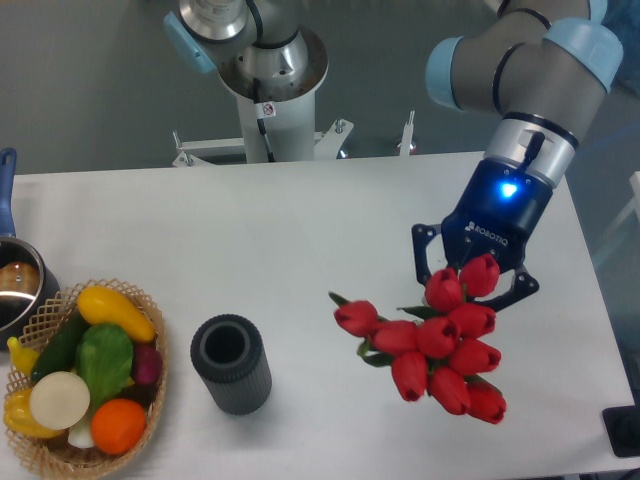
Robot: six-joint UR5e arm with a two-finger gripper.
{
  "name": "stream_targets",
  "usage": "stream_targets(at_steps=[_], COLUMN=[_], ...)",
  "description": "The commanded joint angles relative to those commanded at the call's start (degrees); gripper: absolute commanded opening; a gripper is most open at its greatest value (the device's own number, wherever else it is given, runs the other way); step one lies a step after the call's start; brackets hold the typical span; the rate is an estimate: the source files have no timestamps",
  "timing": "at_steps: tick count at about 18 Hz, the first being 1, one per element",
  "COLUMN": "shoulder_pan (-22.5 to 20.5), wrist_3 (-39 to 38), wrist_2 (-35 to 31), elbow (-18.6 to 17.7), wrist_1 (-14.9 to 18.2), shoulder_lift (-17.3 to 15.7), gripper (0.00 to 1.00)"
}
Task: Insert the flowers into the vase
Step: 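Lift the red tulip bunch with the gripper and carry it toward the grey vase, then lower the tulip stems into the grey vase opening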
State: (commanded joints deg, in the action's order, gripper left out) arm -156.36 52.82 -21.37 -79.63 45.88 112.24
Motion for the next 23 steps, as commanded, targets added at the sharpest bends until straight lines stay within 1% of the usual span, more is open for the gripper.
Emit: stream_targets(at_steps=[4,8,11,13,17,19,22,23], shoulder_pan=[0.35,0.18,1.66,2.98,4.74,5.71,6.42,6.42], wrist_3=[0.09,0.26,0.61,3.06,4.31,5.44,10.27,11.5], wrist_2=[5.89,10.38,11.87,13.19,13.46,13.46,14.51,14.86], elbow=[-0.35,-2.1,-3.51,-4.39,-5.71,-7.46,-12.55,-13.53], wrist_1=[-0.09,-0.18,-0.26,-0.26,-0.35,-0.35,-0.35,-0.35], shoulder_lift=[0.0,-0.26,-0.97,-0.97,-1.49,-2.63,-5.09,-5.62], gripper=[0.0,0.0,0.0,0.0,0.0,0.0,0.0,0.0])
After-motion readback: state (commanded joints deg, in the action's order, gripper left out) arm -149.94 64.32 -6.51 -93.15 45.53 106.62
